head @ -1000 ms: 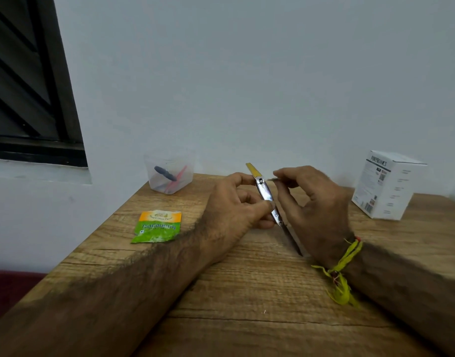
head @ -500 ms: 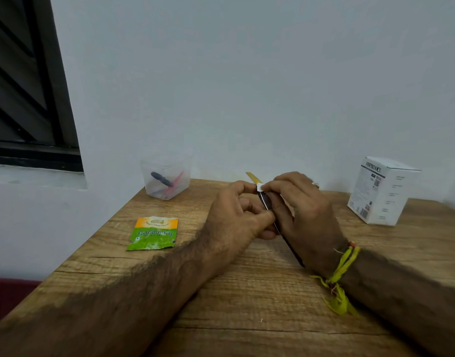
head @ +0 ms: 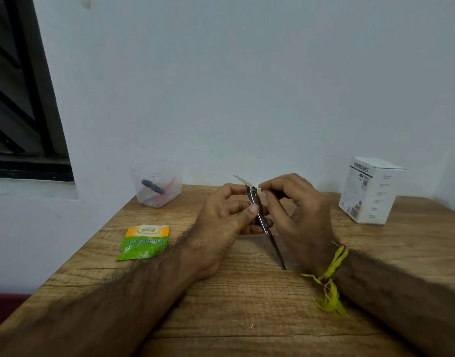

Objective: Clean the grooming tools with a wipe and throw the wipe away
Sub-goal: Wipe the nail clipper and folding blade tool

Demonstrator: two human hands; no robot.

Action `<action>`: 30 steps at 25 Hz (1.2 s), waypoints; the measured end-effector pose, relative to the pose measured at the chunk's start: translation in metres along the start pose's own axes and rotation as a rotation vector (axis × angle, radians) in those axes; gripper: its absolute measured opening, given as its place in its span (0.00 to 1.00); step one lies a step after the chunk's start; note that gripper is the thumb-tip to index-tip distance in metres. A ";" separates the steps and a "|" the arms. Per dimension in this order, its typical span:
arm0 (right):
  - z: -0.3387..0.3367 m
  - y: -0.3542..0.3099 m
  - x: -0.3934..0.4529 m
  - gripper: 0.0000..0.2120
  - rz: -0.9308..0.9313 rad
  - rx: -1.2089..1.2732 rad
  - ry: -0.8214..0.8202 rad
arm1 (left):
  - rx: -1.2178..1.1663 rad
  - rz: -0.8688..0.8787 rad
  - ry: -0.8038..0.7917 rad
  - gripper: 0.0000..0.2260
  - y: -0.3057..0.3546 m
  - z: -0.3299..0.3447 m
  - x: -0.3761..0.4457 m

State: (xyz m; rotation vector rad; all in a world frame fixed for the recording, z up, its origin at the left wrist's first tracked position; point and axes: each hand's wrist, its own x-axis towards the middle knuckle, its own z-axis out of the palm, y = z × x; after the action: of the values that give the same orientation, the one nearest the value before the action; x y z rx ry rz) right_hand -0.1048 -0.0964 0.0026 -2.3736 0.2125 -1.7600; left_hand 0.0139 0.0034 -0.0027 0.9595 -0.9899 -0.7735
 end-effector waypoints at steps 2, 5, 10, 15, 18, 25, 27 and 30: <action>0.002 0.000 -0.002 0.05 -0.055 -0.009 -0.048 | -0.002 -0.002 0.009 0.13 0.000 -0.001 0.001; 0.004 0.003 -0.002 0.05 -0.074 -0.002 -0.069 | -0.018 -0.002 0.015 0.12 -0.001 -0.003 0.001; 0.004 0.003 -0.002 0.06 -0.056 0.028 -0.056 | -0.063 0.011 -0.037 0.11 0.001 -0.003 0.000; 0.003 0.004 -0.001 0.06 -0.079 0.036 -0.078 | -0.088 -0.005 -0.062 0.12 0.001 -0.005 0.001; 0.001 0.006 -0.002 0.05 -0.086 0.015 -0.086 | -0.098 -0.009 -0.047 0.12 0.001 -0.007 0.002; -0.001 0.005 -0.002 0.06 -0.104 -0.052 -0.102 | -0.056 -0.042 -0.036 0.13 0.000 -0.010 0.004; -0.001 0.006 -0.002 0.06 -0.113 -0.062 -0.105 | -0.055 -0.047 -0.029 0.13 0.000 -0.010 0.004; -0.002 0.005 -0.002 0.06 -0.134 -0.074 -0.129 | -0.067 -0.057 -0.041 0.13 0.000 -0.008 0.004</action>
State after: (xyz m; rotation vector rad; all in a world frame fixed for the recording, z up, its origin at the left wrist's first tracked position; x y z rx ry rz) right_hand -0.1077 -0.1012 -0.0003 -2.5990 0.1042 -1.6727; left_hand 0.0231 0.0023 -0.0034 0.9200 -0.9696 -0.8719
